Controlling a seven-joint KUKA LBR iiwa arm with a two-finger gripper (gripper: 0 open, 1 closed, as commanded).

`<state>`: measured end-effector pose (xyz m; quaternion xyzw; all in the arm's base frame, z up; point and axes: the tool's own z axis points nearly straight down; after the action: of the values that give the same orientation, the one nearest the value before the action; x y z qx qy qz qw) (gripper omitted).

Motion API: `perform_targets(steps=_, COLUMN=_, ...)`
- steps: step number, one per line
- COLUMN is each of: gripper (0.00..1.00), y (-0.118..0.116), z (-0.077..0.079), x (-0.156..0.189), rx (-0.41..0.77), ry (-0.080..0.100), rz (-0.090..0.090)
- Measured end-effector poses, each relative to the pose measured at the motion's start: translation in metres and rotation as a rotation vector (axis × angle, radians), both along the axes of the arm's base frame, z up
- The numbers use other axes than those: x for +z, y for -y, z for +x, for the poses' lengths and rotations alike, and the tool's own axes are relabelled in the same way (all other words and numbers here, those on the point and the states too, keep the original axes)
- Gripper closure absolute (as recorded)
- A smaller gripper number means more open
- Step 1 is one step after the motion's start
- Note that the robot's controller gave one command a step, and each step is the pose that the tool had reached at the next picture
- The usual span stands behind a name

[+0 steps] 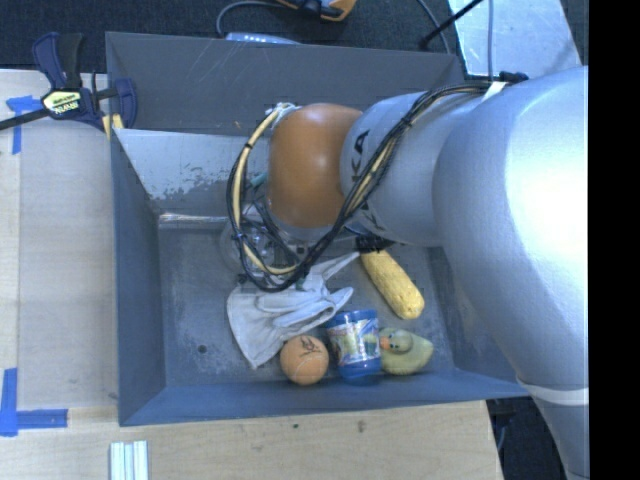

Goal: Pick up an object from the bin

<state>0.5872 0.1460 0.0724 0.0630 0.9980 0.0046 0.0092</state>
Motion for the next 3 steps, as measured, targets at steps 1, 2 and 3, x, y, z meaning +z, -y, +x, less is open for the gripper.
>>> perform_targets(steps=1, gripper=1.0, y=0.0, z=0.0, x=0.0, rx=-0.001, ry=0.0, rz=0.0)
perform_targets(steps=2, gripper=1.0, y=0.041, z=-0.017, x=0.003, rx=0.039, ry=0.007, rz=0.004)
perform_targets(steps=3, gripper=1.0, y=0.074, z=-0.019, x=0.001, rx=-0.044, ry=0.005, rz=0.001)
